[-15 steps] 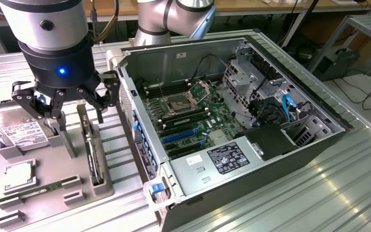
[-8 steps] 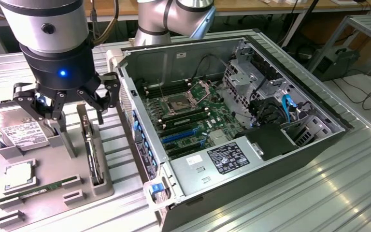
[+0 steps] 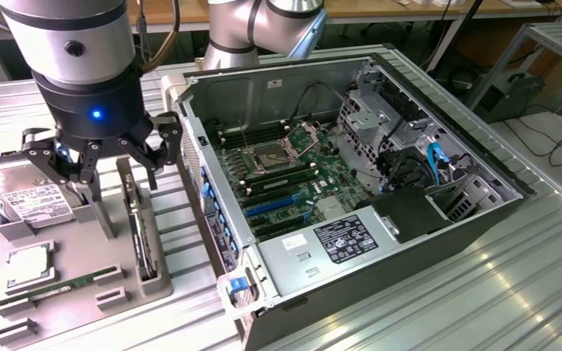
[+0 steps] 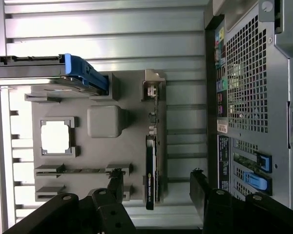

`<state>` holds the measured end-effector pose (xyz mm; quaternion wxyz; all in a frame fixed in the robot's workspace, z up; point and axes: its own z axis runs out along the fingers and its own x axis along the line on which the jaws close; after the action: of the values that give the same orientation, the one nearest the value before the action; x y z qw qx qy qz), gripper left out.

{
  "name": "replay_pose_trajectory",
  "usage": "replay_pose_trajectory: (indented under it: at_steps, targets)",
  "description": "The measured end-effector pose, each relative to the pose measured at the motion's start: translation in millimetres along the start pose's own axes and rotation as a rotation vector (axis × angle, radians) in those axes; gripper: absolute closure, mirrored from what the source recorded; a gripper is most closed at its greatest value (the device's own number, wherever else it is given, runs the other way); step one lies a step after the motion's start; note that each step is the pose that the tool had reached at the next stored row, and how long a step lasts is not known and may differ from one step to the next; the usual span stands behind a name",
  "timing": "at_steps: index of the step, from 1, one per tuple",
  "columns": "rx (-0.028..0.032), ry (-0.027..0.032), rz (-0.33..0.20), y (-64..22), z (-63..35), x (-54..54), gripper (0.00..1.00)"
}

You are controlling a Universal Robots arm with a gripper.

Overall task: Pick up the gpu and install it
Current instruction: 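Pick up the gpu and move the gpu toward the slot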

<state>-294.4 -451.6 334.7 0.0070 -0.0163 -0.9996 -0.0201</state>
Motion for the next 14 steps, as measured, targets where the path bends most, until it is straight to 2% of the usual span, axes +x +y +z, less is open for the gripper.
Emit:
replay_pose_trajectory:
  at_steps: [14]
  targets:
    - [0.0,0.0,0.0,-0.2,6.4,-0.1,0.34]
